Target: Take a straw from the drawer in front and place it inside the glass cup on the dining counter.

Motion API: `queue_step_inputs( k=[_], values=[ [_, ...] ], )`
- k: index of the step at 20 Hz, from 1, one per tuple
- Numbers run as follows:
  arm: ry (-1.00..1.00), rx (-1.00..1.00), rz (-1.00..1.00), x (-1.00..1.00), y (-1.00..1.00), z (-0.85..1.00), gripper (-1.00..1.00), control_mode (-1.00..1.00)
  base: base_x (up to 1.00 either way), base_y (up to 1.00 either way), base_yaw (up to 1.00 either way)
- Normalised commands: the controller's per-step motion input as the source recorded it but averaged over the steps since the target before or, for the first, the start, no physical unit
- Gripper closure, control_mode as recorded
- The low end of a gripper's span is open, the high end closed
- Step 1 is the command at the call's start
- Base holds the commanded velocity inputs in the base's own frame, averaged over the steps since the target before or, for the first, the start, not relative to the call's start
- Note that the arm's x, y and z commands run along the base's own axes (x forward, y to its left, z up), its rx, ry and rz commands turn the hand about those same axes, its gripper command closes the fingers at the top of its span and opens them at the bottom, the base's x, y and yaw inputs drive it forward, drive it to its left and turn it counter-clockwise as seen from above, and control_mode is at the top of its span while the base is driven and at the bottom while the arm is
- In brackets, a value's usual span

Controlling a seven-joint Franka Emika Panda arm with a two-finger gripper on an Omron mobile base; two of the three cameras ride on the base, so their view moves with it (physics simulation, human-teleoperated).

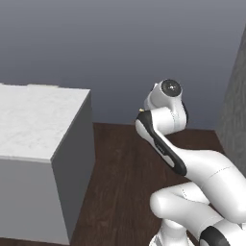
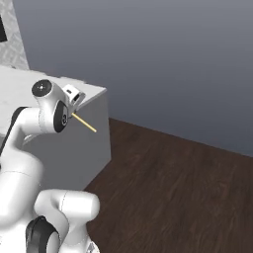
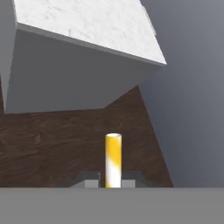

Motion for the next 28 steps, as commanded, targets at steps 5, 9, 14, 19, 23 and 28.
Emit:
queue_step_inputs(
  k=[5,9,14,19,23,28],
  values=[
    [0.00,0.00,0.00,0.00,0.00,0.00,1.00,1.00,0.86,-0.54,0.09],
    [0.00,0.00,0.00,0.00,0.00,0.00,1.00,1.00,0.88,-0.55,0.10],
    [0.00,0.00,0.00,0.00,0.00,0.00,1.00,1.00,0.89,-0.56,0.12],
    [0.00,0.00,0.00,0.00,0.00,0.00,1.00,1.00,0.90,-0.55,0.13],
    [0.00,0.00,0.00,0.00,0.00,0.00,1.00,1.00,0.90,-0.54,0.16],
    [0.00,0.00,0.00,0.00,0.00,0.00,1.00,1.00,0.94,-0.47,0.21]
  ],
)
